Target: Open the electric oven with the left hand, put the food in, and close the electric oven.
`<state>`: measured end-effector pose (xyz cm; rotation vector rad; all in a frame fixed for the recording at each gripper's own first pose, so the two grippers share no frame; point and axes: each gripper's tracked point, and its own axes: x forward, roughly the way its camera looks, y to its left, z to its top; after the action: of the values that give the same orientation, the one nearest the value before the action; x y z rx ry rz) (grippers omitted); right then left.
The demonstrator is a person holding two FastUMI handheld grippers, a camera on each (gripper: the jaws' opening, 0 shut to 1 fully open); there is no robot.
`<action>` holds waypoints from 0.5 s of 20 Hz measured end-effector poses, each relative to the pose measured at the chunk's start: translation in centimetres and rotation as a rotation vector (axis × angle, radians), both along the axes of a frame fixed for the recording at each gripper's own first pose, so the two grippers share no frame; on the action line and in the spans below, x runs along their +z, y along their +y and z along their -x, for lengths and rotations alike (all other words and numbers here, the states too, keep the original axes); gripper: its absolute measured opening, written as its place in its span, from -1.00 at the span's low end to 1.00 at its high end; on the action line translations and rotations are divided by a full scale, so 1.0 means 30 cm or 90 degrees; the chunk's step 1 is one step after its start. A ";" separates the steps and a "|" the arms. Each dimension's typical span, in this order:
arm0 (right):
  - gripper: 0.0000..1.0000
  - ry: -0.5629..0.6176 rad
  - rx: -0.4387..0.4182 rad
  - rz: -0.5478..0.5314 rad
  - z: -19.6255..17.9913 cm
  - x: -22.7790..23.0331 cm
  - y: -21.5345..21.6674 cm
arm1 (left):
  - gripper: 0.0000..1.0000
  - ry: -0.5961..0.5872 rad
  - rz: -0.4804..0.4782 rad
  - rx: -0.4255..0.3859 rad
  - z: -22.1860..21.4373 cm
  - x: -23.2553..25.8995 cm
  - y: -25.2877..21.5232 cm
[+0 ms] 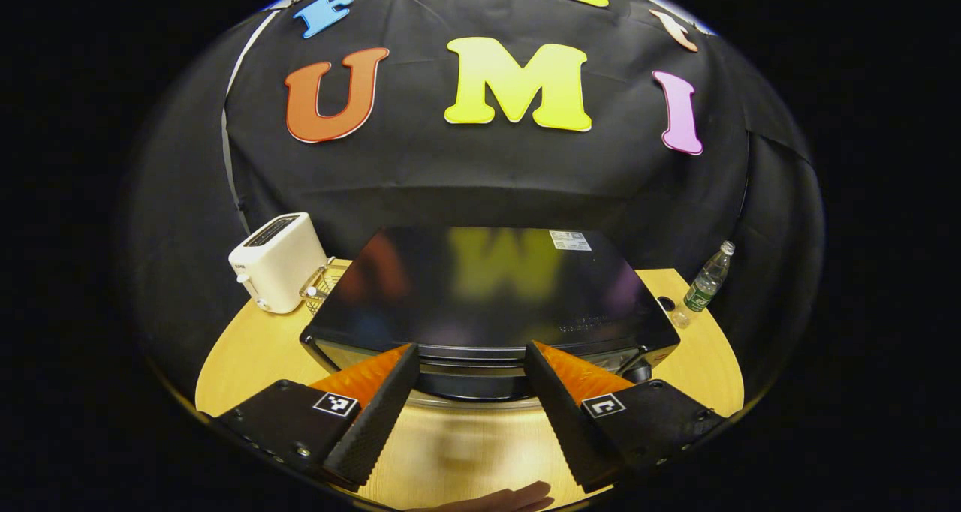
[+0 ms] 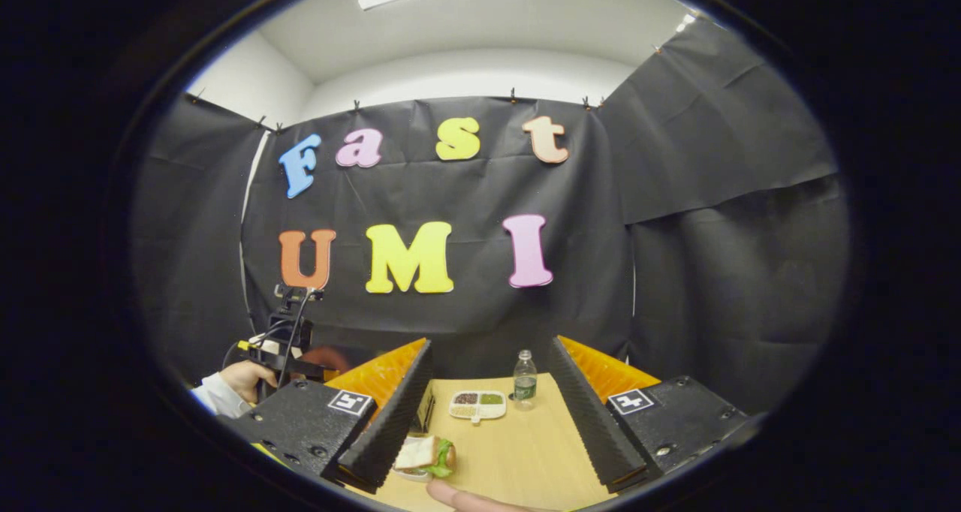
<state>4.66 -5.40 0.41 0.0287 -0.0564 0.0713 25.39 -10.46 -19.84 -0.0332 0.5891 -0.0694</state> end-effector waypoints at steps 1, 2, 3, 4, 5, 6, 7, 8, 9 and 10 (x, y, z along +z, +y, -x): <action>0.98 0.001 -0.002 0.000 0.001 -0.005 -0.010 | 0.89 -0.003 -0.010 -0.001 0.004 0.004 -0.002; 0.99 0.001 -0.004 -0.003 -0.001 -0.008 -0.016 | 0.91 -0.009 -0.013 -0.009 -0.004 0.000 -0.014; 0.99 0.001 -0.006 -0.005 -0.002 -0.010 -0.022 | 0.89 0.000 -0.023 -0.015 0.004 -0.007 -0.021; 0.98 0.003 -0.009 -0.005 -0.005 -0.017 -0.030 | 0.90 -0.010 -0.026 -0.022 0.001 0.007 -0.024; 0.98 0.007 -0.010 -0.005 -0.012 -0.022 -0.032 | 0.87 -0.002 -0.026 -0.024 0.000 -0.008 -0.027; 0.97 0.010 -0.009 -0.005 -0.013 -0.030 -0.030 | 0.87 -0.005 -0.021 -0.022 0.003 -0.001 -0.027; 0.99 0.014 -0.008 -0.004 -0.013 -0.036 -0.031 | 0.88 -0.003 -0.018 -0.022 0.008 -0.008 -0.028; 0.99 0.016 -0.006 -0.004 -0.009 -0.038 -0.029 | 0.88 -0.010 -0.018 -0.024 0.013 -0.004 -0.024; 0.98 0.016 -0.005 -0.004 -0.007 -0.040 -0.027 | 0.89 -0.011 -0.017 -0.024 0.022 -0.002 -0.024; 0.99 0.017 -0.007 -0.003 -0.006 -0.043 -0.030 | 0.89 -0.013 -0.019 -0.026 0.039 -0.004 -0.022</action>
<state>4.83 -6.31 -0.87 0.0337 -0.0307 0.0601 24.23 -11.13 -19.97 0.0085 0.5700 -0.1005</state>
